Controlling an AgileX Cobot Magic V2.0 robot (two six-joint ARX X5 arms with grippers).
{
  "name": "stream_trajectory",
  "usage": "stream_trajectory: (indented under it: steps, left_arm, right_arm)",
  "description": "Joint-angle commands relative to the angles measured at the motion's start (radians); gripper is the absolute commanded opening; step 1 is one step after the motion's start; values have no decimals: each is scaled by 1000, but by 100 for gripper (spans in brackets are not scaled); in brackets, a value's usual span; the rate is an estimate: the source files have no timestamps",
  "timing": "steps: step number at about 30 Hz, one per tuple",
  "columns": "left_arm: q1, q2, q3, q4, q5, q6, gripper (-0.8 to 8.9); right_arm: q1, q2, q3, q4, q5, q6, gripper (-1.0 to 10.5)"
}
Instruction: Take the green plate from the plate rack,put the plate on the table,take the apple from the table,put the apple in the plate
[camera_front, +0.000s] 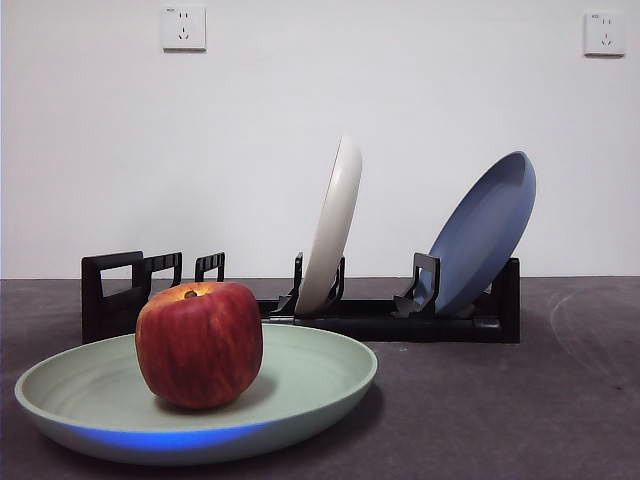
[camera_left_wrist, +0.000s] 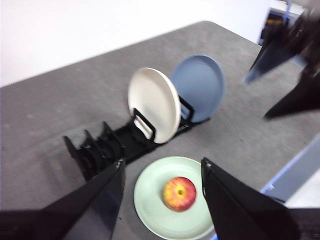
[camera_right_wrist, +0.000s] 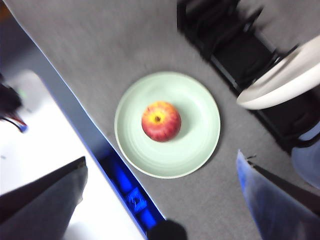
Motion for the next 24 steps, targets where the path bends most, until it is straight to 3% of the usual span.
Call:
stream_trajectory:
  steps: [1,9,11,13,15,16,24]
  left_arm:
    - [-3,34,2,3,38,-7,255]
    - [-3,114,2,2,64,-2,255]
    - [-3,124,2,3,68,-3,251]
    - [-3,132,2,2,96,-2,219]
    - [-3,135,2,2,131,0,37]
    - [-3,135,2,3,142,5,-19]
    - [-3,135,2,2,143,7,-8]
  right_arm:
    - [2,-87,0,-24,-4,35,482]
    - [2,-307,-35,-25,-13,85,393]
    - [2,-344,-52,-25,-13,89,304]
    - [2,-377,-77,-25,-12,87,142]
    - [2,-402,-103,-25,-12,83,-15]
    - [2,-411,-116,-25,-12,83,-10]
    - [2,-428,-163,-25,-7,80,-11]
